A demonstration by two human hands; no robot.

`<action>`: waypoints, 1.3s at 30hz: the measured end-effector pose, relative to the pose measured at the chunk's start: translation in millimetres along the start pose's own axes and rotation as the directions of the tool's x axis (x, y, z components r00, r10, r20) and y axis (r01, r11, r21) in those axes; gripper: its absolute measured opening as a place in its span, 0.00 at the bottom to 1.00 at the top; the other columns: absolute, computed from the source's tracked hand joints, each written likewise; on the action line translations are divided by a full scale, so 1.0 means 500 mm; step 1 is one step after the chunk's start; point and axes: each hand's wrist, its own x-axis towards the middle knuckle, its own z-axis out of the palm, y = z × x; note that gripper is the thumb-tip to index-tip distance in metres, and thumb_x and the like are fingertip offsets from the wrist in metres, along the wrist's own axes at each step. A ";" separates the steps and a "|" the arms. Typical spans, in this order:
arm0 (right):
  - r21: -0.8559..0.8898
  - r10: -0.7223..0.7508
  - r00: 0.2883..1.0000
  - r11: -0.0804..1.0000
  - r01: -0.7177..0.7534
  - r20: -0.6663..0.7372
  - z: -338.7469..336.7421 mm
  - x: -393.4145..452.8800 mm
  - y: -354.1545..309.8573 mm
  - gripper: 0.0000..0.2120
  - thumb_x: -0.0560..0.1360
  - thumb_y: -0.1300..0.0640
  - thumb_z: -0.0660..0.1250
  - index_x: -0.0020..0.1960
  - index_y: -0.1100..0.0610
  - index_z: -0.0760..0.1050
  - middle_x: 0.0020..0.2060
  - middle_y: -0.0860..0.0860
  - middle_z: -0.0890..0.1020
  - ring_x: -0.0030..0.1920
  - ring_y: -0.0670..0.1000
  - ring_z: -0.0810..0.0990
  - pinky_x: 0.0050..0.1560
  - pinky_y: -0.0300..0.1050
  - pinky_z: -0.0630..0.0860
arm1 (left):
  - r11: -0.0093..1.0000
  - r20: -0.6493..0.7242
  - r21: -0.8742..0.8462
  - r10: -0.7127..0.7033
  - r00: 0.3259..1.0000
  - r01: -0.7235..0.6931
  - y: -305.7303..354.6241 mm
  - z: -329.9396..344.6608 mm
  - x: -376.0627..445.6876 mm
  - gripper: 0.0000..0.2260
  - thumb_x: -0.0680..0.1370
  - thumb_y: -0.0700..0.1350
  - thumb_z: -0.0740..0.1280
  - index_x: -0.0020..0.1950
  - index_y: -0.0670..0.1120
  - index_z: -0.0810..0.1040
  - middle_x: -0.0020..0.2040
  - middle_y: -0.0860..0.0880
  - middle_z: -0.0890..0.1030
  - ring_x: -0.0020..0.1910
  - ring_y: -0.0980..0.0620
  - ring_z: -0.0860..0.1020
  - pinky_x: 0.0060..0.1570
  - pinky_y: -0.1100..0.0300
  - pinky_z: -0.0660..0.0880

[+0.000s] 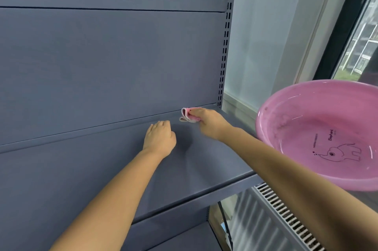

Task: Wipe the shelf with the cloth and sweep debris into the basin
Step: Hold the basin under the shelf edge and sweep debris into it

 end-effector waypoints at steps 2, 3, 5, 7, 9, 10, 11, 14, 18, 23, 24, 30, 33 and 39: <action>-0.014 0.010 1.000 1.000 -0.010 -0.003 -0.007 -0.017 0.006 0.21 0.71 0.72 0.51 0.54 0.54 0.73 0.60 0.57 0.78 0.61 0.59 0.77 0.60 0.54 0.75 | 1.000 0.009 -0.019 0.014 1.000 -0.013 0.030 -0.012 -0.004 0.16 0.80 0.37 0.52 0.66 0.37 0.69 0.67 0.40 0.72 0.66 0.41 0.70 0.65 0.54 0.63; -0.026 0.008 1.000 1.000 -0.008 -0.012 -0.012 -0.028 0.007 0.20 0.70 0.71 0.51 0.51 0.52 0.73 0.57 0.57 0.79 0.59 0.60 0.79 0.57 0.56 0.77 | 0.999 0.017 -0.026 0.029 0.999 -0.029 0.044 -0.015 -0.006 0.16 0.80 0.37 0.52 0.65 0.36 0.70 0.67 0.40 0.72 0.65 0.41 0.70 0.64 0.54 0.64; -0.013 0.022 0.998 1.000 -0.023 -0.059 -0.018 -0.051 0.015 0.22 0.71 0.69 0.54 0.56 0.49 0.73 0.57 0.55 0.79 0.58 0.59 0.80 0.56 0.56 0.78 | 0.997 0.034 -0.045 0.061 0.998 -0.060 0.069 -0.014 -0.009 0.15 0.80 0.37 0.52 0.63 0.36 0.70 0.66 0.39 0.73 0.64 0.40 0.71 0.63 0.53 0.65; -0.028 0.026 0.996 0.999 -0.028 -0.083 -0.031 -0.073 0.026 0.23 0.74 0.68 0.56 0.65 0.52 0.71 0.64 0.55 0.75 0.63 0.58 0.76 0.63 0.55 0.74 | 0.992 0.053 -0.093 0.086 0.995 -0.080 0.096 -0.008 -0.012 0.14 0.80 0.37 0.52 0.61 0.36 0.71 0.64 0.39 0.74 0.62 0.39 0.72 0.61 0.52 0.67; -0.086 0.054 0.997 0.995 -0.058 -0.056 -0.049 -0.101 0.032 0.19 0.75 0.69 0.55 0.64 0.63 0.72 0.66 0.59 0.73 0.67 0.61 0.71 0.66 0.53 0.70 | 0.981 0.076 -0.174 0.100 0.992 -0.085 0.132 -0.002 -0.017 0.13 0.80 0.38 0.53 0.59 0.35 0.71 0.62 0.38 0.75 0.61 0.38 0.73 0.58 0.50 0.69; -0.122 0.056 0.997 0.991 -0.063 -0.055 -0.057 -0.112 0.038 0.18 0.74 0.69 0.55 0.62 0.65 0.72 0.66 0.60 0.73 0.68 0.60 0.69 0.66 0.52 0.69 | 0.972 0.082 -0.216 0.117 0.990 -0.097 0.154 0.000 -0.019 0.13 0.80 0.38 0.53 0.59 0.35 0.71 0.62 0.37 0.75 0.60 0.38 0.73 0.57 0.50 0.69; -0.145 0.044 0.996 0.988 -0.056 -0.084 -0.068 -0.124 0.043 0.18 0.73 0.70 0.55 0.61 0.65 0.73 0.66 0.58 0.73 0.69 0.58 0.68 0.66 0.50 0.69 | 0.960 0.086 -0.258 0.135 0.987 -0.109 0.177 0.002 -0.021 0.13 0.80 0.38 0.53 0.60 0.35 0.71 0.62 0.37 0.75 0.60 0.38 0.73 0.57 0.50 0.70; -0.201 0.012 0.987 0.979 -0.045 -0.162 -0.100 -0.146 0.080 0.22 0.71 0.72 0.55 0.62 0.60 0.73 0.67 0.54 0.72 0.70 0.55 0.67 0.65 0.47 0.68 | 0.928 0.103 -0.356 0.158 0.982 -0.112 0.243 0.004 -0.035 0.15 0.80 0.39 0.52 0.63 0.36 0.70 0.63 0.37 0.74 0.61 0.39 0.73 0.58 0.50 0.70; -0.239 0.022 0.981 0.969 -0.069 -0.191 -0.157 -0.169 0.131 0.26 0.69 0.75 0.53 0.64 0.61 0.72 0.69 0.54 0.71 0.70 0.56 0.67 0.68 0.49 0.67 | 0.916 0.111 -0.391 0.146 0.983 -0.092 0.304 0.011 -0.058 0.15 0.80 0.39 0.52 0.63 0.35 0.70 0.63 0.37 0.74 0.62 0.39 0.73 0.59 0.49 0.70; -0.230 -0.001 0.987 0.972 -0.037 -0.163 -0.214 -0.188 0.193 0.29 0.71 0.75 0.53 0.68 0.59 0.70 0.69 0.54 0.71 0.70 0.57 0.68 0.70 0.52 0.65 | 0.916 0.122 -0.401 0.062 0.991 -0.007 0.380 0.029 -0.081 0.15 0.81 0.40 0.52 0.61 0.34 0.71 0.63 0.37 0.75 0.61 0.39 0.74 0.57 0.51 0.71; -0.232 -0.015 0.989 0.972 -0.020 -0.149 -0.223 -0.195 0.204 0.29 0.71 0.75 0.53 0.69 0.58 0.69 0.70 0.54 0.70 0.70 0.57 0.67 0.71 0.51 0.65 | 0.916 0.135 -0.400 0.040 0.990 0.018 0.397 0.034 -0.085 0.15 0.81 0.40 0.52 0.62 0.35 0.70 0.63 0.37 0.75 0.62 0.39 0.74 0.58 0.52 0.71; -0.244 -0.134 0.986 0.964 0.106 -0.098 -0.268 -0.225 0.275 0.27 0.72 0.74 0.52 0.68 0.58 0.70 0.69 0.52 0.72 0.68 0.56 0.69 0.68 0.50 0.68 | 0.899 0.209 -0.404 -0.091 0.974 0.171 0.487 0.084 -0.119 0.16 0.80 0.42 0.54 0.62 0.37 0.72 0.62 0.38 0.76 0.60 0.40 0.75 0.56 0.54 0.72; -0.242 -0.185 0.980 0.956 0.163 -0.071 -0.281 -0.231 0.293 0.27 0.72 0.74 0.52 0.66 0.59 0.72 0.68 0.53 0.73 0.67 0.57 0.71 0.65 0.50 0.70 | 0.874 0.197 -0.410 -0.194 0.961 0.260 0.512 0.096 -0.139 0.15 0.80 0.42 0.55 0.63 0.38 0.72 0.63 0.40 0.75 0.60 0.40 0.75 0.54 0.55 0.72; -0.232 -0.274 0.962 0.936 0.265 -0.011 -0.283 -0.239 0.297 0.26 0.71 0.74 0.51 0.64 0.59 0.73 0.64 0.56 0.76 0.63 0.59 0.73 0.62 0.54 0.72 | 0.671 0.237 -0.570 -0.419 0.876 0.475 0.535 0.110 -0.176 0.15 0.78 0.44 0.58 0.60 0.37 0.73 0.57 0.39 0.79 0.48 0.40 0.81 0.49 0.52 0.78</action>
